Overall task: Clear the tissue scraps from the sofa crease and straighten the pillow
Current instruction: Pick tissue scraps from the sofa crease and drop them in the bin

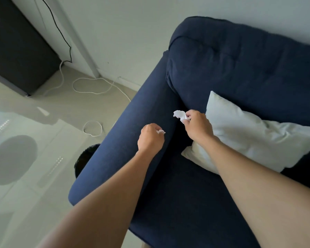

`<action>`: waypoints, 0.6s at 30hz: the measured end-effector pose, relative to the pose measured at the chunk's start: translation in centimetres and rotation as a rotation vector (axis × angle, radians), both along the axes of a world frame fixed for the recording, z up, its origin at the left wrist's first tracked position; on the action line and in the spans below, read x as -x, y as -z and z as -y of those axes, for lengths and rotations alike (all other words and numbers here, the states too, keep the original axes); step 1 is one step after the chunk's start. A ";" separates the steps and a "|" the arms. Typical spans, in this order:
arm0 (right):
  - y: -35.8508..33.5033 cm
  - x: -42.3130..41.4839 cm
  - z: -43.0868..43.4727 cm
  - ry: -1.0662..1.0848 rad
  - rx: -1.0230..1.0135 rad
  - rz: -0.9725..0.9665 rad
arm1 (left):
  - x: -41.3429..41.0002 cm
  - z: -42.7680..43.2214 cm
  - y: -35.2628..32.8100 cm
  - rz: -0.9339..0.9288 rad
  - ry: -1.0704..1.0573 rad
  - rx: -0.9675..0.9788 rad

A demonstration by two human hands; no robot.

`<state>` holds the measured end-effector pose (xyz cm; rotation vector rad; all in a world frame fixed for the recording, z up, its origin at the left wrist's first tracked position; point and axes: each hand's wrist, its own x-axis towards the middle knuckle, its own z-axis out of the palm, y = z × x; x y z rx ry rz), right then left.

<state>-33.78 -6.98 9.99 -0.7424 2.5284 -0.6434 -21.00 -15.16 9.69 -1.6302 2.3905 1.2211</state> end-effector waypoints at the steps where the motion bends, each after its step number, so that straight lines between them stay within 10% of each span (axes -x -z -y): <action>1: -0.1 -0.5 0.5 -0.007 0.011 0.015 | -0.5 0.8 0.0 0.005 -0.006 -0.012; 18: 2.6 -17.4 20.8 -0.380 -0.012 0.229 | -17.9 17.8 2.5 -0.044 -0.360 -0.059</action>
